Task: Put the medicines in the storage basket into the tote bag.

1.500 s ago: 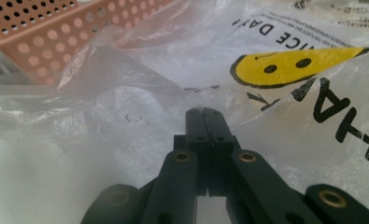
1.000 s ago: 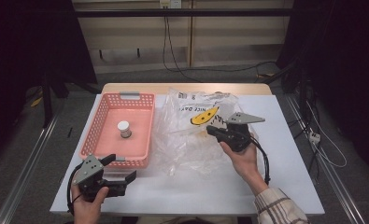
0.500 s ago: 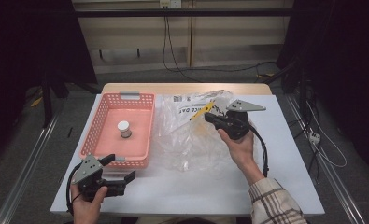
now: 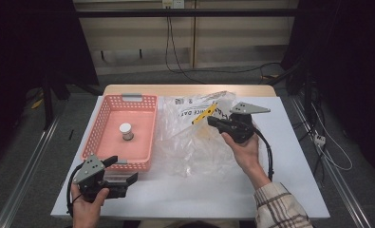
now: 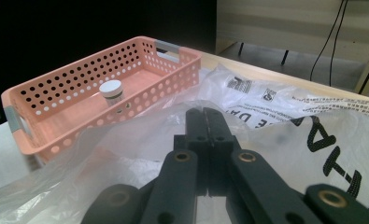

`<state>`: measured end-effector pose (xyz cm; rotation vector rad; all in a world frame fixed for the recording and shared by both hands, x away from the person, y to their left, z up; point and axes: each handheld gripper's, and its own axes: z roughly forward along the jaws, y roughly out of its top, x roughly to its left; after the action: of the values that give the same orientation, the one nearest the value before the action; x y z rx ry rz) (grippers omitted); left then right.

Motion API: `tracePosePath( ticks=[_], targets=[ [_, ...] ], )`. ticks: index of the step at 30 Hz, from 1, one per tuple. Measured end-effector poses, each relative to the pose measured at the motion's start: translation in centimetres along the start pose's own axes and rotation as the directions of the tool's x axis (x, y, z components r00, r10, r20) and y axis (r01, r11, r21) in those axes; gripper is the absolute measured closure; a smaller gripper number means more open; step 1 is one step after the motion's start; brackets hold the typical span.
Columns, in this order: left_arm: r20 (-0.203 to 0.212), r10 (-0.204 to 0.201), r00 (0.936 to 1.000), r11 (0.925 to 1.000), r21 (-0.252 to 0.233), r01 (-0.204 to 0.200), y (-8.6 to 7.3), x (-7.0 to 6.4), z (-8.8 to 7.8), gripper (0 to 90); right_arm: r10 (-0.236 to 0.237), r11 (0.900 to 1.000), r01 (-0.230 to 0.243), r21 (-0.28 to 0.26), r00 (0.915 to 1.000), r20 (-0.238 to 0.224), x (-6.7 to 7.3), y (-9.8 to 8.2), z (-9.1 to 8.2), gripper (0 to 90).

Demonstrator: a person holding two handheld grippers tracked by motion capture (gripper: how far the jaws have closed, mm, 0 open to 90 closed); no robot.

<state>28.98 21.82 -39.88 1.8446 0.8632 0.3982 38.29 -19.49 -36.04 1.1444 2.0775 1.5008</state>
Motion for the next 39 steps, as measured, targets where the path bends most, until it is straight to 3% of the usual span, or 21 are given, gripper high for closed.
tracePosePath(
  ticks=[7, 11, 12, 17, 20, 24, 26, 27, 29, 31, 32, 35, 37, 38, 39],
  targets=[
    [0.021, 0.014, 0.9997, 0.9996, 0.024, -0.015, 1.5, 0.6, 0.3, 6.9, -0.014, 1.0, 0.015, 0.019, 0.9998, -0.013, 0.4, -0.2, 0.2, 90.0],
    [0.02, 0.029, 0.9994, 0.9971, 0.07, -0.031, 2.6, 1.6, 0.9, 7.4, -0.018, 0.999, 0.019, 0.03, 0.9996, -0.024, 0.6, -0.4, 0.5, 90.0],
    [0.005, 0.057, 0.9984, 0.9942, 0.091, -0.057, 3.3, 2.3, 1.3, 7.4, -0.018, 0.999, 0.019, 0.032, 0.9996, -0.023, 0.6, -0.5, 0.6, 90.0],
    [-0.005, 0.052, 0.9986, 0.9894, 0.136, -0.051, 4.8, 4.0, 2.4, 7.8, -0.017, 0.999, 0.018, 0.027, 0.9996, -0.022, 0.5, -0.4, 0.5, 90.0],
    [-0.008, 0.026, 0.9996, 0.9886, 0.148, -0.025, 5.2, 4.6, 3.0, 7.9, -0.015, 0.999, 0.015, 0.028, 0.9996, -0.022, 0.5, -0.4, 0.5, 90.0],
    [-0.015, 0.027, 0.9995, 0.9801, 0.197, -0.024, 5.8, 5.7, 4.2, 8.5, -0.015, 0.999, 0.016, 0.03, 0.9996, -0.025, 0.5, -0.5, 0.6, 90.0],
    [-0.024, 0.015, 0.9996, 0.9767, 0.215, -0.009, 5.9, 6.5, 5.0, 8.9, -0.013, 0.999, 0.013, 0.033, 0.9996, -0.025, 0.5, -0.6, 0.6, 90.0],
    [-0.062, 0.014, 0.998, 0.9773, 0.212, 0.0, 6.1, 7.4, 5.7, 9.2, -0.013, 0.999, 0.014, 0.034, 0.9996, -0.024, 0.5, -0.6, 0.6, 90.0],
    [-0.083, 0.006, 0.9965, 0.9741, 0.226, 0.013, 6.4, 8.2, 6.5, 9.1, -0.014, 0.999, 0.014, 0.034, 0.9996, -0.024, 0.5, -0.6, 0.6, 90.0],
    [-0.092, 0.003, 0.9958, 0.9734, 0.228, 0.018, 6.5, 8.6, 6.9, 9.1, -0.013, 0.999, 0.014, 0.034, 0.9996, -0.024, 0.5, -0.6, 0.6, 90.0],
    [-0.095, 0.004, 0.9955, 0.969, 0.246, 0.019, 6.8, 9.2, 7.5, 9.5, -0.013, 0.999, 0.014, 0.032, 0.9996, -0.026, 0.5, -0.6, 0.6, 90.0],
    [-0.118, 0.009, 0.993, 0.9702, 0.241, 0.02, 6.9, 9.6, 8.1, 13.0, -0.013, 0.999, 0.014, 0.032, 0.9996, -0.026, 0.4, -0.6, 0.6, 90.0],
    [-0.146, 0.03, 0.9888, 0.961, 0.276, 0.011, 7.0, 10.0, 9.1, 13.6, -0.013, 0.999, 0.014, 0.034, 0.9996, -0.025, 0.4, -0.7, 0.6, 90.0],
    [-0.146, 0.03, 0.9888, 0.961, 0.276, 0.011, 7.0, 10.0, 9.1, 14.2, -0.016, 0.999, 0.016, 0.035, 0.9995, -0.026, 0.4, -0.7, 0.6, 90.0],
    [-0.142, 0.008, 0.9898, 0.958, 0.285, 0.033, 7.0, 10.5, 9.7, 15.8, -0.016, 0.999, 0.017, 0.036, 0.9995, -0.027, 0.4, -0.7, 0.6, 90.0]
  ],
)
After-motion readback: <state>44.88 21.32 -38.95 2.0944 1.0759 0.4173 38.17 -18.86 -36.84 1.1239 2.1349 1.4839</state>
